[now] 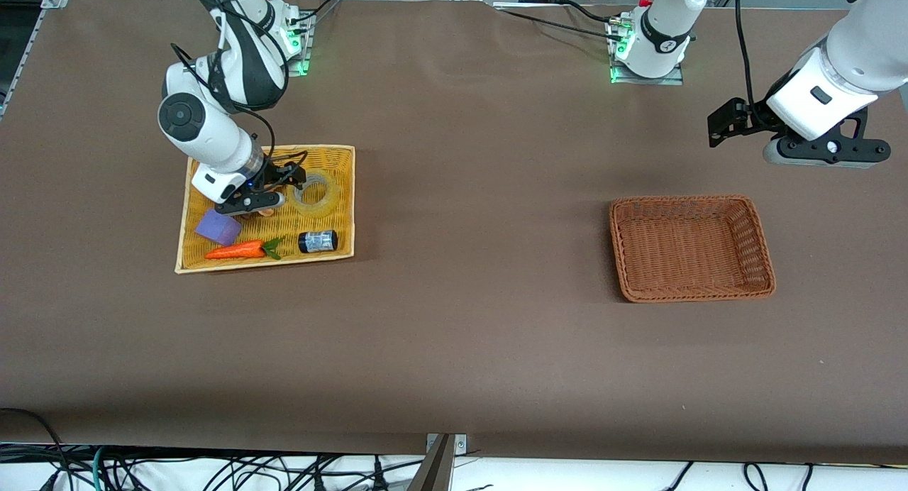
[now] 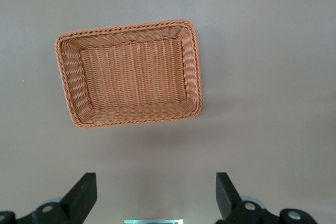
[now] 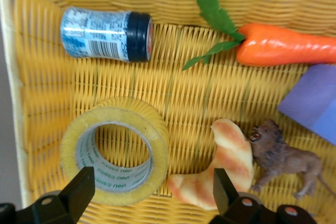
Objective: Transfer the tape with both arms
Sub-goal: 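Reach the right gripper into the yellow basket and grasp the tape roll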
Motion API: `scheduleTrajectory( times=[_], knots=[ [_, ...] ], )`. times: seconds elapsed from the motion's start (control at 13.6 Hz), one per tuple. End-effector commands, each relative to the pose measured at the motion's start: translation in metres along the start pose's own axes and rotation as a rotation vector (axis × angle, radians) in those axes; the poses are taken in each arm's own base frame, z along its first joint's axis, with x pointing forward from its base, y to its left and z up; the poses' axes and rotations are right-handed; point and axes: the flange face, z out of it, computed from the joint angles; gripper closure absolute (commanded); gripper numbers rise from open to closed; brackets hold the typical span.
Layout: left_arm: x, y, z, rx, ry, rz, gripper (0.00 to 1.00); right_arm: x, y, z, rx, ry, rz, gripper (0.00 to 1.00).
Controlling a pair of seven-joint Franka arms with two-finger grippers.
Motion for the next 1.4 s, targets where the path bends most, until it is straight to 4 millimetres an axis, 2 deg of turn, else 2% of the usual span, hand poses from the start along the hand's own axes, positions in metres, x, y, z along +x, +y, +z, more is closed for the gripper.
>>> scheduleTrajectory(
  times=[0.0,0.22,0.37,0.44,0.74,0.88,0.96,1.11,1.25,1.33],
  knots=[
    [0.005,0.000,-0.006,0.023,0.003,0.013,0.00,-0.018,0.001,0.032,0.001,0.024,0.004,0.00],
    [0.004,-0.001,-0.006,0.021,0.004,0.010,0.00,-0.023,0.001,0.048,0.007,0.027,0.005,0.00],
    [0.005,0.000,-0.006,0.021,0.004,0.010,0.00,-0.023,0.000,0.056,0.011,0.029,0.005,0.05],
    [0.004,-0.001,-0.007,0.022,0.006,0.010,0.00,-0.023,0.000,0.058,0.011,0.027,0.005,0.14],
    [0.004,-0.003,-0.007,0.020,0.005,0.007,0.00,-0.023,0.000,0.058,0.012,0.026,0.003,0.73],
    [0.004,-0.001,-0.007,0.021,0.005,0.010,0.00,-0.022,0.000,0.059,0.012,0.023,0.005,0.97],
    [0.004,-0.001,-0.007,0.021,0.005,0.009,0.00,-0.020,0.000,0.056,0.013,0.027,0.005,1.00],
    [0.004,-0.002,-0.007,0.021,0.005,0.009,0.00,-0.009,-0.002,0.039,0.012,0.039,-0.004,1.00],
    [0.004,-0.002,-0.007,0.021,0.005,0.007,0.00,0.012,-0.005,0.006,0.009,0.021,-0.008,1.00],
    [0.004,-0.001,-0.007,0.021,0.005,0.008,0.00,0.026,-0.013,-0.018,0.010,0.005,-0.019,1.00]
  ],
)
